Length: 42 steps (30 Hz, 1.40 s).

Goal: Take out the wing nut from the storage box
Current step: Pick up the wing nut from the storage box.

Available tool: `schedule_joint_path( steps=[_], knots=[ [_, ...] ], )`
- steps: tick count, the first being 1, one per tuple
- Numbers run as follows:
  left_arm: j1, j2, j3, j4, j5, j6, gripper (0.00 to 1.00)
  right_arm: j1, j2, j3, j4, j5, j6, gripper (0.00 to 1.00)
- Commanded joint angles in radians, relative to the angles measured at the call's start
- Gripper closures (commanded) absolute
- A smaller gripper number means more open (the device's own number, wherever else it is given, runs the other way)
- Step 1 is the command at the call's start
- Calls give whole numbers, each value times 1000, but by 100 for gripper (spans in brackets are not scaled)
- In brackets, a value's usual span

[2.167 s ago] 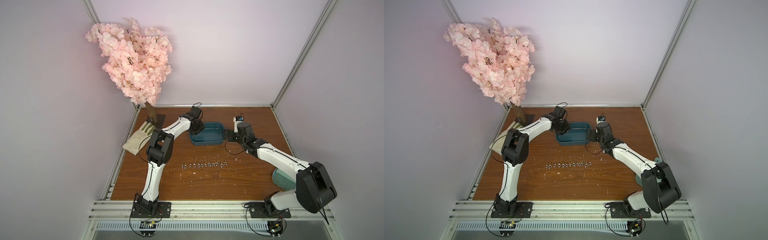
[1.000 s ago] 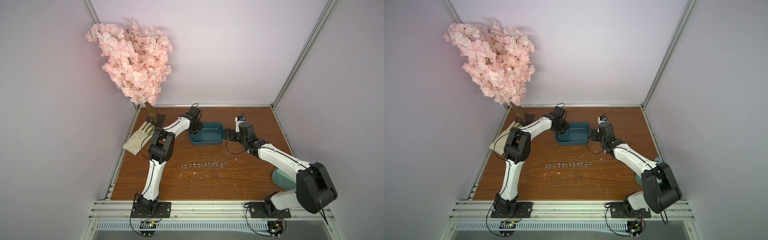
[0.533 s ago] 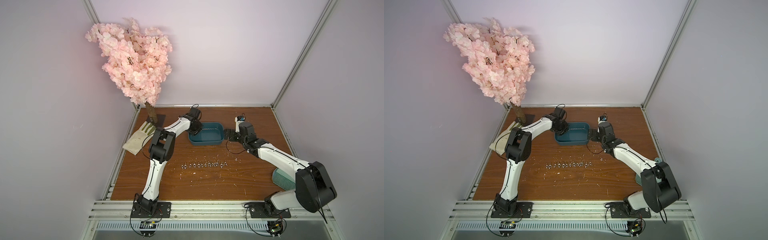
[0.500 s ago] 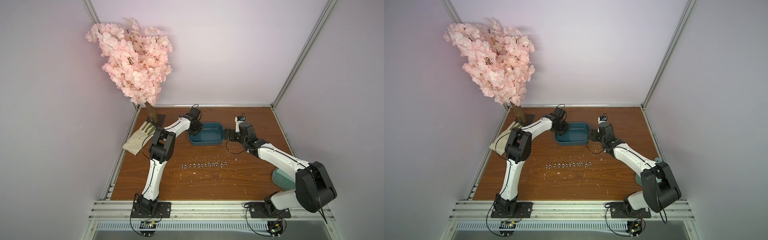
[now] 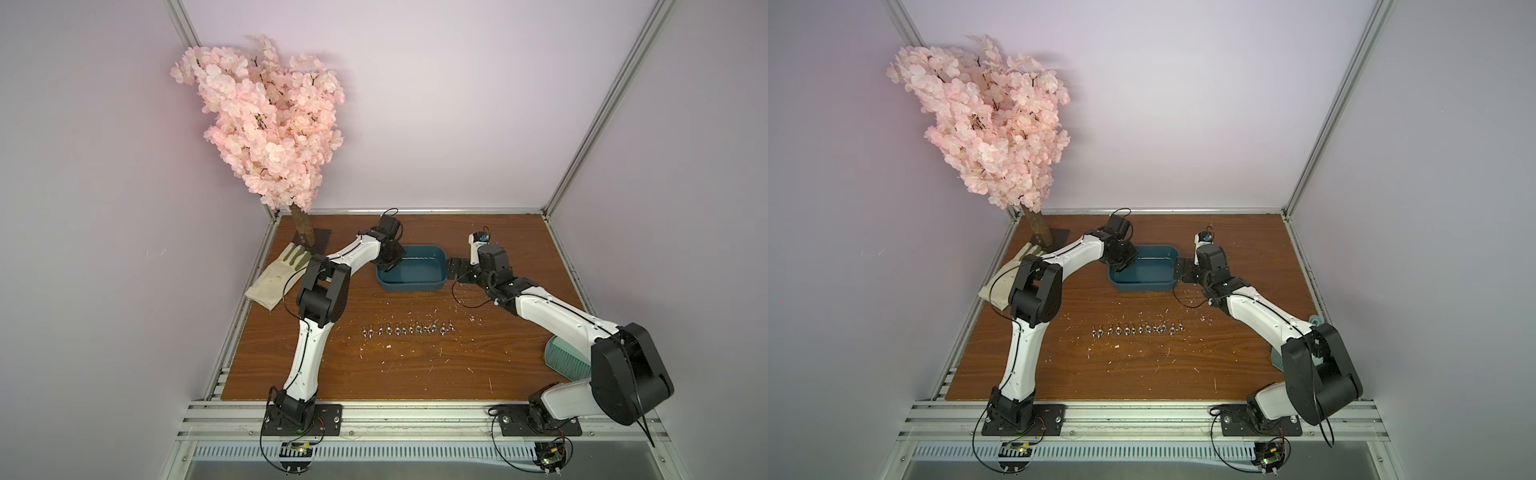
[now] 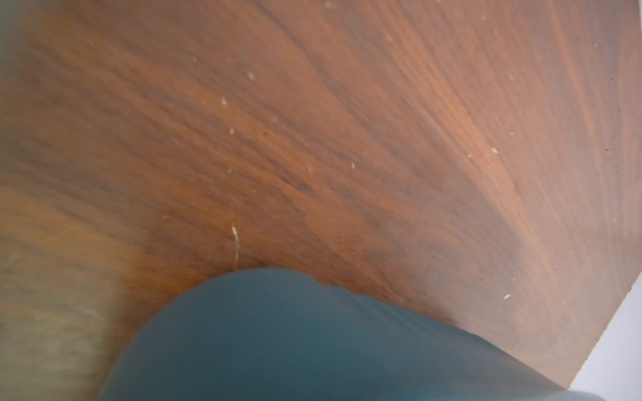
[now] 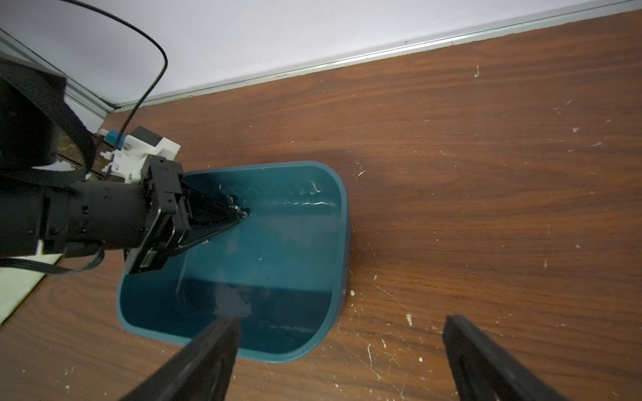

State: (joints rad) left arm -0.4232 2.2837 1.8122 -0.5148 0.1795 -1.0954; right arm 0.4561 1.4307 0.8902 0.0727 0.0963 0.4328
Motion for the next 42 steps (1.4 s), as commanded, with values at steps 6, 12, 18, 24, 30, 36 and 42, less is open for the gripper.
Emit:
schedule_joint_path(
  steps=[6, 12, 18, 24, 30, 36, 42],
  knots=[
    [-9, -140, -141, 135, 27, 108, 95, -4, 5, 16, 35, -19, 15, 1],
    [-9, -240, -316, 361, 92, 147, 92, -4, 12, 30, 42, -49, 1, 1],
    [-23, -300, -390, 400, 115, 295, 93, -2, 71, 127, 41, -191, -45, 2],
    [-35, -367, -453, 459, 195, 414, 92, -2, 176, 240, 43, -365, -45, 16],
    [-37, -377, -459, 446, 278, 462, 92, 21, 287, 358, 10, -479, -55, 44],
    [-38, -382, -465, 449, 338, 475, 92, 50, 341, 414, -14, -479, -73, 56],
    [-38, -393, -471, 447, 365, 485, 92, 62, 386, 462, -47, -464, -93, 64]
  ],
)
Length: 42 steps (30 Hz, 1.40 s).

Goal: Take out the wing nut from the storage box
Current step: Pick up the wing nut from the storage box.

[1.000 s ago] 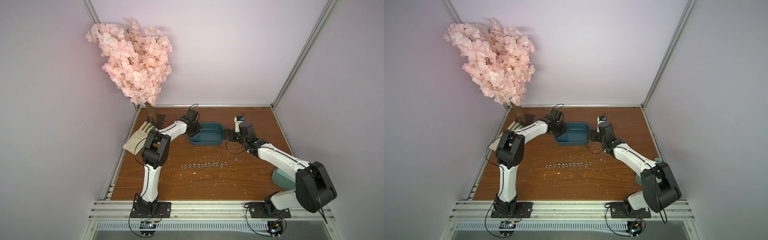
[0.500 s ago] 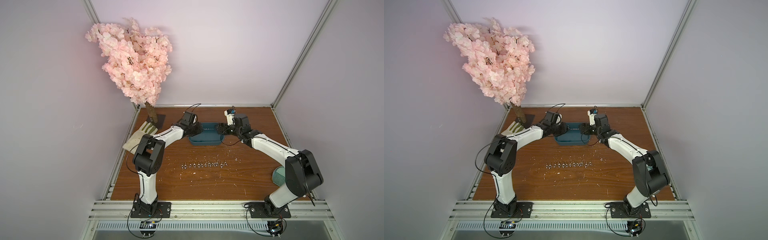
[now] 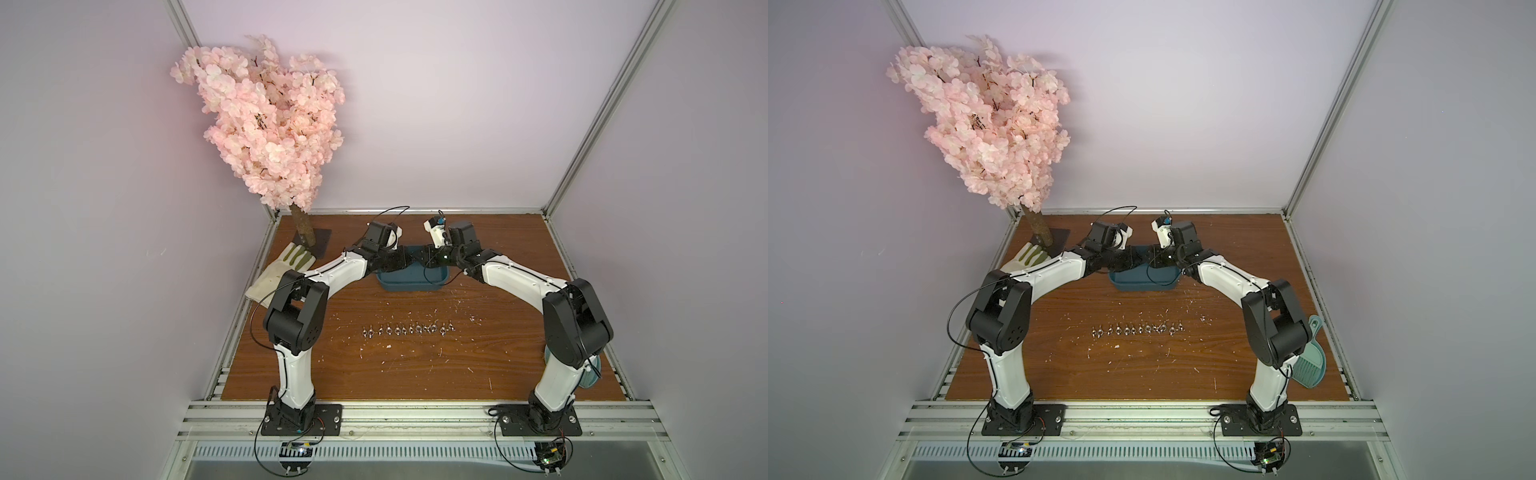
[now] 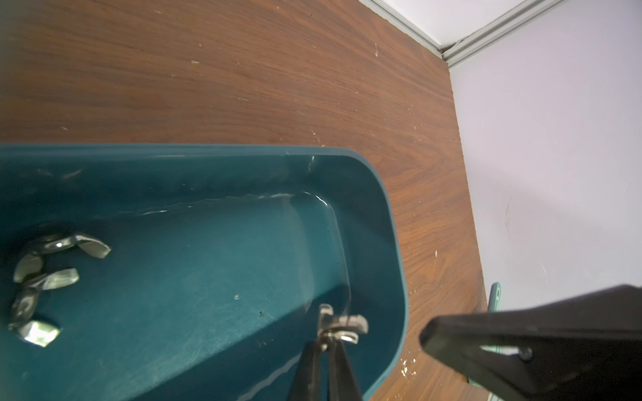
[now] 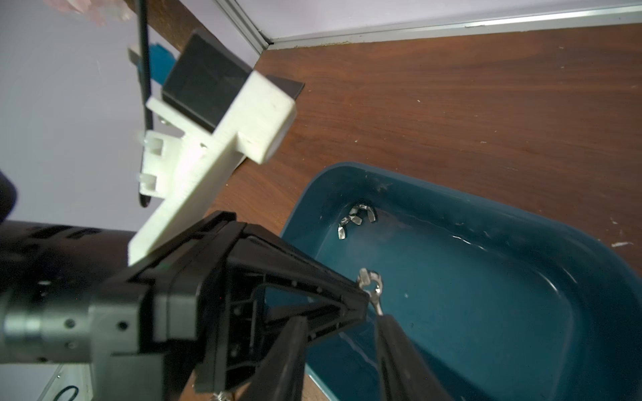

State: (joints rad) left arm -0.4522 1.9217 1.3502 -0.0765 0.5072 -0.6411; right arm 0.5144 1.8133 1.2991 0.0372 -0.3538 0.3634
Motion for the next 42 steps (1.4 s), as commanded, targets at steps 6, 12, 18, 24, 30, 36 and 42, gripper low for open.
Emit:
schedule_joint_path(
  steps=[6, 12, 18, 24, 30, 36, 42],
  knots=[
    [-9, -39, -11, 11, 43, 29, 92, 3, 27, 82, -34, 24, -30, 67],
    [-11, -45, -17, 20, 53, 25, 92, 3, 44, 92, -35, 61, -19, 73],
    [-12, -49, -17, 24, 60, 22, 92, 3, 60, 103, -36, 46, -15, 73],
    [-14, -49, -17, 29, 68, 17, 92, 2, 61, 100, -34, 43, -14, 77],
    [-16, -49, -19, 34, 74, 14, 93, 3, 68, 100, -31, 41, -12, 77],
    [-15, -53, -27, 41, 78, 10, 93, 4, 72, 103, -28, 41, -10, 78],
    [-15, -55, -34, 47, 79, 6, 93, 4, 78, 104, -25, 42, -7, 85]
  ],
)
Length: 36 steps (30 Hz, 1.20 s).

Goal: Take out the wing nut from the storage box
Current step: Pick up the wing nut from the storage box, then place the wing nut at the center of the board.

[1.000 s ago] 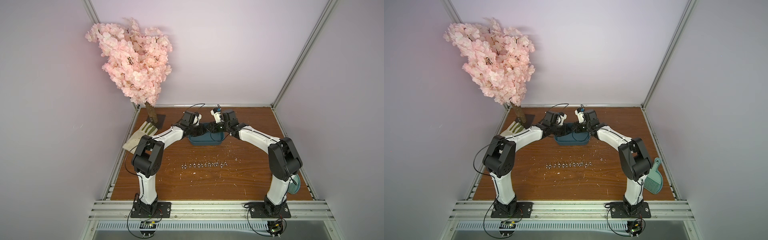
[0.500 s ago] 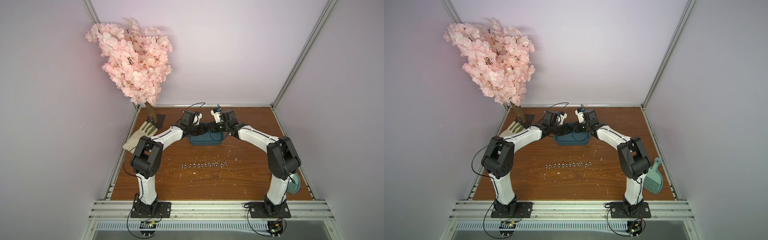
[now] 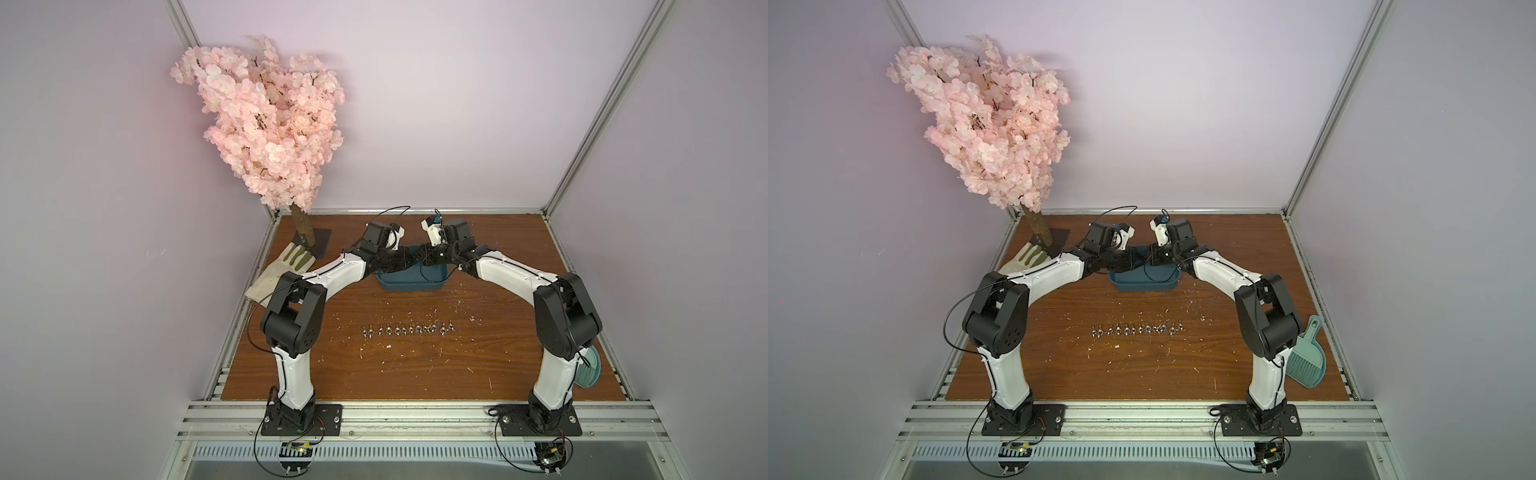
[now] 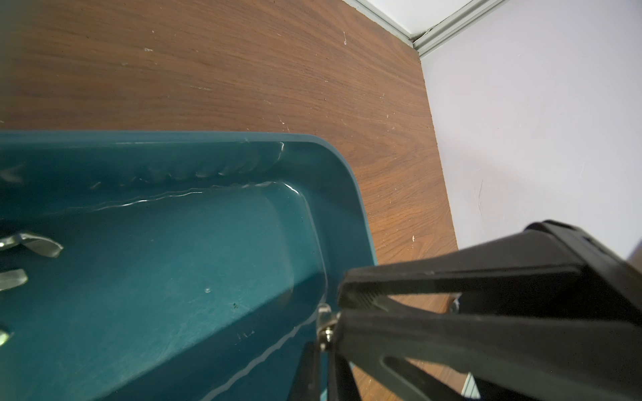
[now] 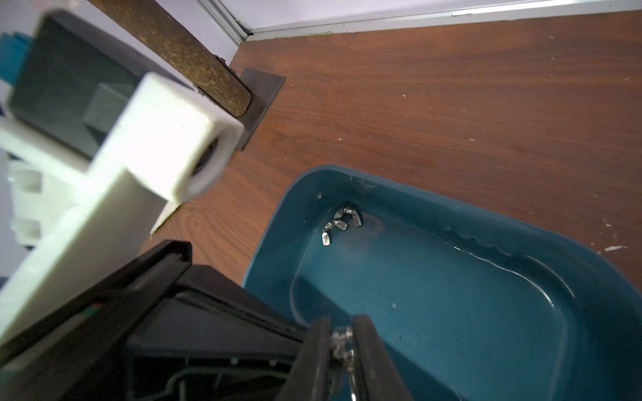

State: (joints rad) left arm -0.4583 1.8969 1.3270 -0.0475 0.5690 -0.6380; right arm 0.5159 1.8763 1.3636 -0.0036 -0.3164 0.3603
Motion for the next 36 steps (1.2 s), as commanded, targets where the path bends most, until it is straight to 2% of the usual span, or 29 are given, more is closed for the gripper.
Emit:
schedule_joint_path(
  steps=[1, 7, 10, 16, 19, 22, 24, 26, 28, 29, 36],
  knots=[
    [-9, -32, -11, 18, 17, 3, 93, 4, 15, 40, 17, 4, -4, 86],
    [-9, -34, -12, 18, 13, -2, 93, 5, 12, 38, 15, 3, -3, 97],
    [-9, -36, -11, 18, 8, -5, 86, 5, 7, 35, 11, 7, -3, 98],
    [14, -47, -18, 19, -4, -17, 55, 5, -20, 18, -6, 41, -9, 98],
    [38, -57, -25, 16, -17, -17, 50, 5, -43, 2, -30, 59, -15, 99],
    [70, -67, -25, -2, -34, -11, 34, 6, -78, -31, -61, 81, -23, 99],
    [90, -72, -22, -19, -52, -1, 20, 5, -110, -61, -81, 104, -29, 99],
    [109, -76, -23, -30, -64, 7, 12, 4, -149, -101, -101, 132, -32, 99],
    [124, -76, -25, -35, -66, 16, 10, 4, -181, -136, -121, 152, -35, 99],
    [130, -75, -23, -40, -74, 20, 2, 4, -195, -153, -134, 163, -35, 99],
    [148, -56, 28, -134, -176, 68, 0, 5, -309, -293, -206, 218, -25, 98]
  ],
)
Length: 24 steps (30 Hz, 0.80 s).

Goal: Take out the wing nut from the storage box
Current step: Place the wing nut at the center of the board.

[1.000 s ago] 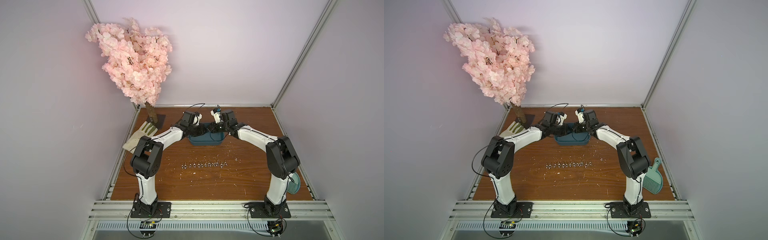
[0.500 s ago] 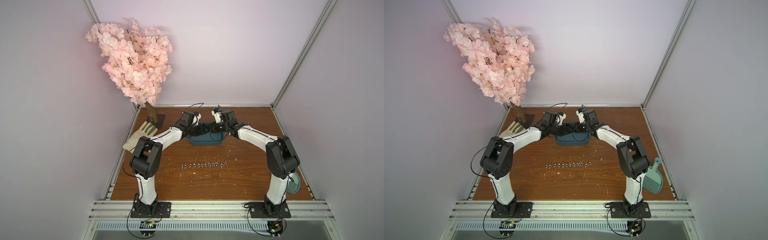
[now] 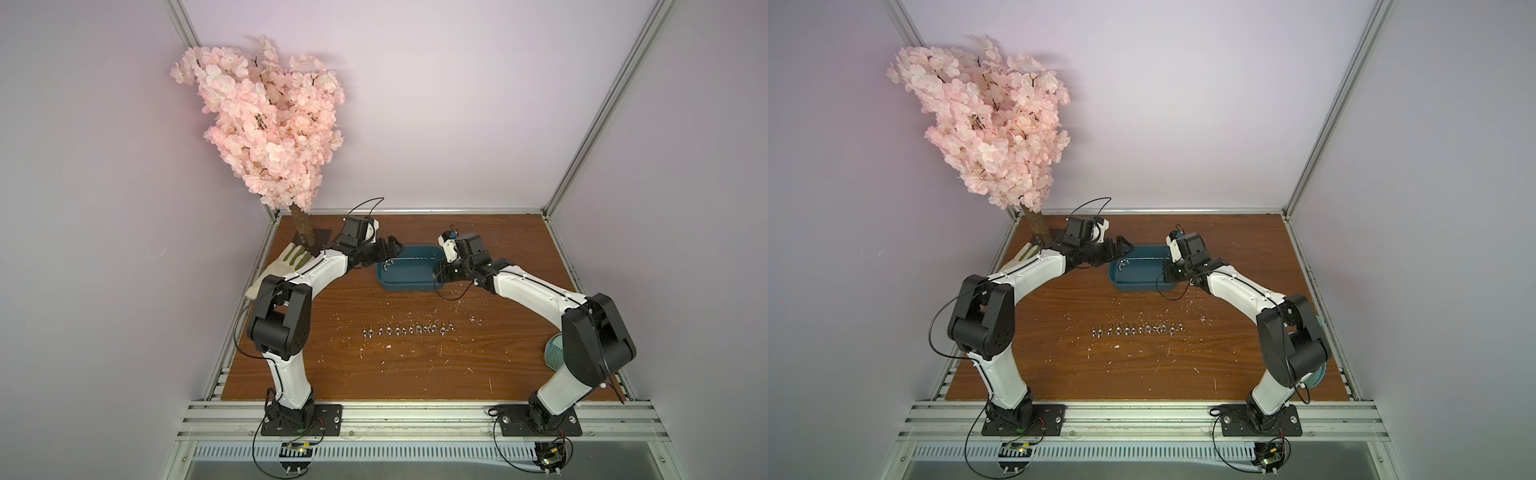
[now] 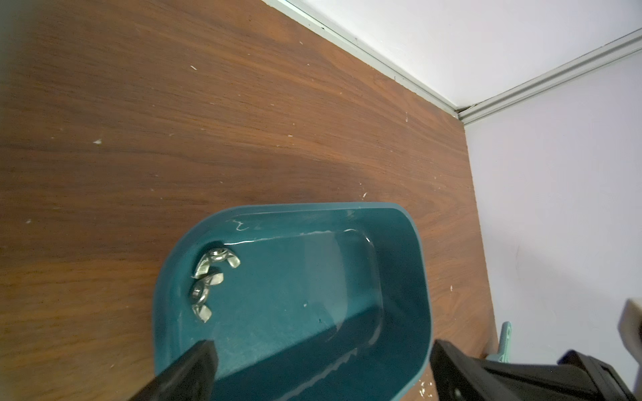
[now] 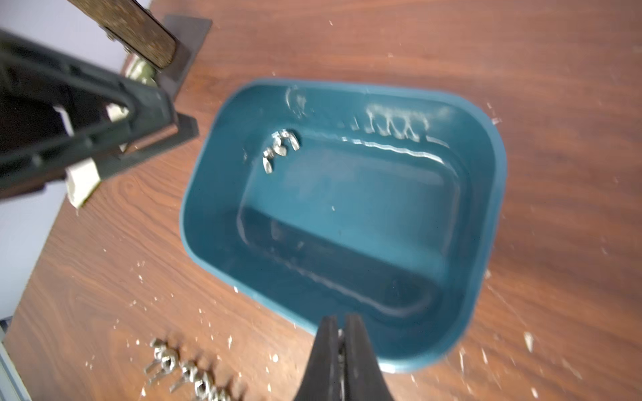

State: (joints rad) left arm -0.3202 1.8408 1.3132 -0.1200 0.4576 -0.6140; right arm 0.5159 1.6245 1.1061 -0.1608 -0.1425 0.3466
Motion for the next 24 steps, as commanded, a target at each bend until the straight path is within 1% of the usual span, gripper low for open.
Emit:
schedule_joint_path(
  steps=[1, 6, 10, 13, 16, 24],
  knots=[
    [10, 1, 49, -76, -89, 51, 0, 6, -77, -60, -58, 54, -6, 98],
    [12, 6, 90, -141, -197, 69, 0, 12, -161, -177, -85, 107, 27, 98],
    [12, 19, 128, -210, -318, 56, 0, 22, -198, -251, -87, 138, 59, 97],
    [15, 30, 144, -242, -354, 58, 0, 38, -207, -297, -93, 149, 73, 96],
    [16, 28, 140, -263, -402, 32, 0, 52, -204, -314, -117, 142, 80, 95],
    [20, 27, 132, -268, -406, 25, 0, 80, -209, -371, -114, 150, 106, 95]
  ],
)
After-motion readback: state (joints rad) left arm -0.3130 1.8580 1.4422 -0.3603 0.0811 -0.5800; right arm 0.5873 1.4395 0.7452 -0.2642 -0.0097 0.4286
